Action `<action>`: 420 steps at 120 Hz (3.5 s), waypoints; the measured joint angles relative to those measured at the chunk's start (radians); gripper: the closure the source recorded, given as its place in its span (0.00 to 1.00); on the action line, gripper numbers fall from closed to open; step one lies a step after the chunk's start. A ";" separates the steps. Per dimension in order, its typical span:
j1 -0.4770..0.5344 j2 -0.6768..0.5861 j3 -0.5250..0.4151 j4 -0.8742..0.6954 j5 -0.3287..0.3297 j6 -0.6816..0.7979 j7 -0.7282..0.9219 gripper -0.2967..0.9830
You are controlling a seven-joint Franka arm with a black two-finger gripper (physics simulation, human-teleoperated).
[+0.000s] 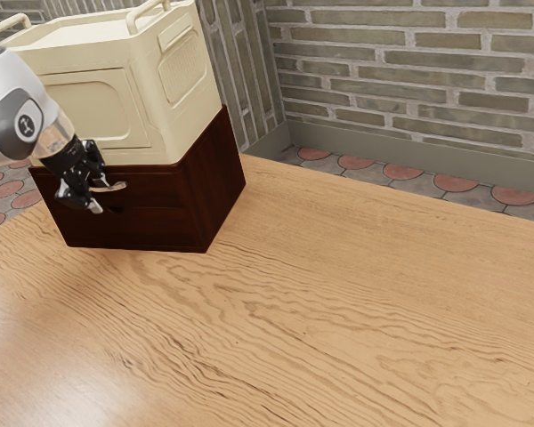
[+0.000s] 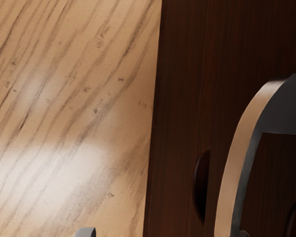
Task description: Pull the drawer handle with one arm to open the drawer
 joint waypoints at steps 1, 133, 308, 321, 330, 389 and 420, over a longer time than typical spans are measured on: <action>0.000 0.000 0.000 0.000 0.000 0.000 0.000 0.61; 0.028 -0.203 -0.003 -0.254 -0.011 0.020 -0.008 0.73; 0.003 -0.526 0.059 -0.628 -0.019 0.138 -0.009 0.73; 0.000 -0.554 0.069 -0.655 -0.020 0.146 -0.010 0.73; 0.000 -0.568 0.072 -0.670 -0.020 0.149 -0.010 0.73; -0.005 -0.598 0.083 -0.691 -0.019 0.157 -0.007 0.69; -0.137 -0.586 0.087 -0.422 -0.012 0.050 -0.007 0.55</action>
